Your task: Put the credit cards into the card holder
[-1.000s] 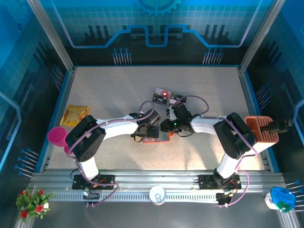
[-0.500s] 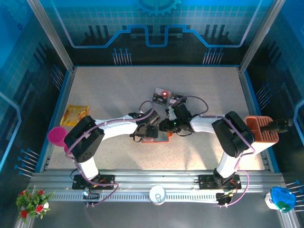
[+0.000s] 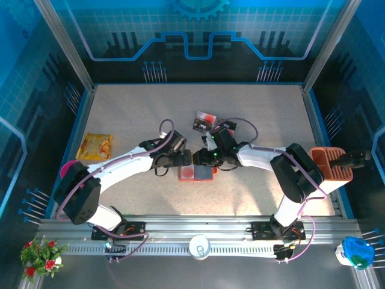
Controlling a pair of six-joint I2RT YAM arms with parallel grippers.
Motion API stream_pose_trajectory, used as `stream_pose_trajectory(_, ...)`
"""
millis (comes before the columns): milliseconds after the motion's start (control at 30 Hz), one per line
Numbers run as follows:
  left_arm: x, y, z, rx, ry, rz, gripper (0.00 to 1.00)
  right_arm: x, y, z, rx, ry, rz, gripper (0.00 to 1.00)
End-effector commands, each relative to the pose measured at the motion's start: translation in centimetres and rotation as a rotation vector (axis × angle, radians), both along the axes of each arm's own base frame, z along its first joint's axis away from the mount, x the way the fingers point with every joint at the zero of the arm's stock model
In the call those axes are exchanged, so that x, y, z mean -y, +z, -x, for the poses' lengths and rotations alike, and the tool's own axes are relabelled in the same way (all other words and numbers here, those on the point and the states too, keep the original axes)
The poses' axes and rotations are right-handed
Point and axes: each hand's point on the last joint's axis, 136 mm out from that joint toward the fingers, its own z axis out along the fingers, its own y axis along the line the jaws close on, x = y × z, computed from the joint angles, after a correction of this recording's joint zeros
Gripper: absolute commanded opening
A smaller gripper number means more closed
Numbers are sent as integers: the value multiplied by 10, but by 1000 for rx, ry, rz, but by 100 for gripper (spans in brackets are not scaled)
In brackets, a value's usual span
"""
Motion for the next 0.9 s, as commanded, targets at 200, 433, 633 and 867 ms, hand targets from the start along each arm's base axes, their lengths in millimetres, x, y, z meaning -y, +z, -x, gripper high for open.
stream_pose_trajectory(200,-35,0,12,3,70,35,99,-32,-5,4,-23,49,24,45)
stream_pose_trajectory(433,-43,-2,14,1,91,51,99,-39,-30,4,-55,49,46,45)
stream_pose_trajectory(633,-44,-6,13,-8,91,52,99,-40,-30,6,-63,50,32,45)
stream_pose_trajectory(867,-42,-9,11,-16,87,57,99,-40,-3,-3,-34,34,-37,45)
